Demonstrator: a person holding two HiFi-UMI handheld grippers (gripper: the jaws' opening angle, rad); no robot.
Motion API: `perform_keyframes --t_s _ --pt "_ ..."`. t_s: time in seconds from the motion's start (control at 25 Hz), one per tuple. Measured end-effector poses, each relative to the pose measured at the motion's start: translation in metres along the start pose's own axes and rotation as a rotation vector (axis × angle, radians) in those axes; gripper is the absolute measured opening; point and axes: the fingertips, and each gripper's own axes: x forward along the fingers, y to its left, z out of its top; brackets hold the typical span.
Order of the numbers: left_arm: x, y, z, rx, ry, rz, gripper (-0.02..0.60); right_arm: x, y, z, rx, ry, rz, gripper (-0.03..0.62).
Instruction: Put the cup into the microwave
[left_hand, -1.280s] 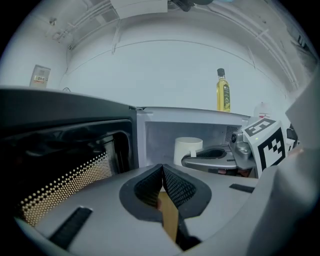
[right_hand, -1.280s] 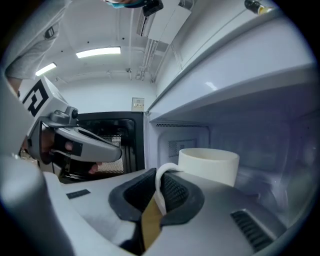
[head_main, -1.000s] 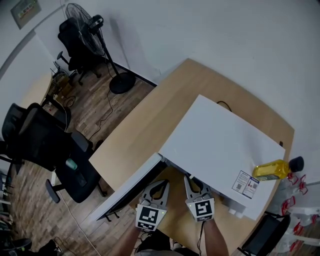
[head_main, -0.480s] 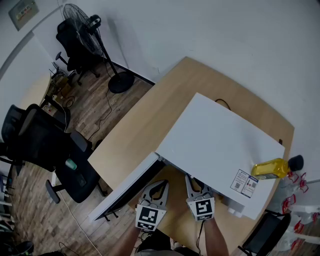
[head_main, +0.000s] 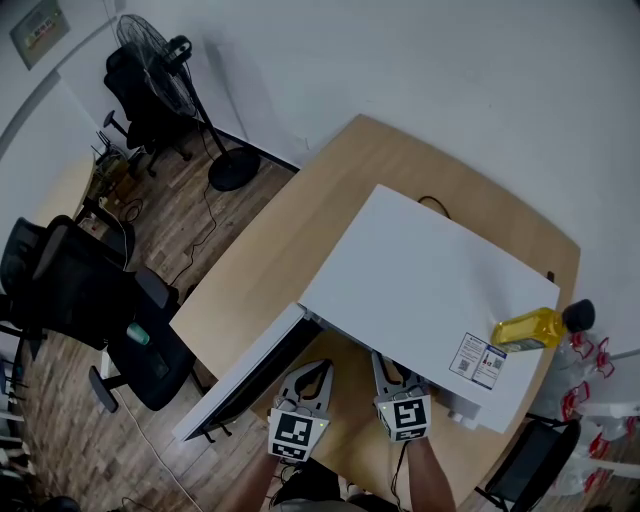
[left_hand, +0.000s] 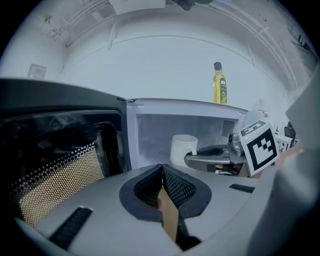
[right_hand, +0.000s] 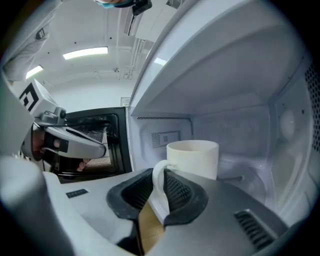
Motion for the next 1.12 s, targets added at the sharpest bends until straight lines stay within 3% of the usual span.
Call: perform_keyframes --t_s 0.56,1.12 --pt "-0.001 -0.034 0.011 0.035 -0.016 -0.058 0.023 -0.041 -0.024 0.0 0.028 0.003 -0.1 0.095" --pt "-0.04 -0.072 0.035 0.07 -0.073 -0.073 0.023 -0.099 -0.011 0.02 0.014 -0.033 -0.128 0.095"
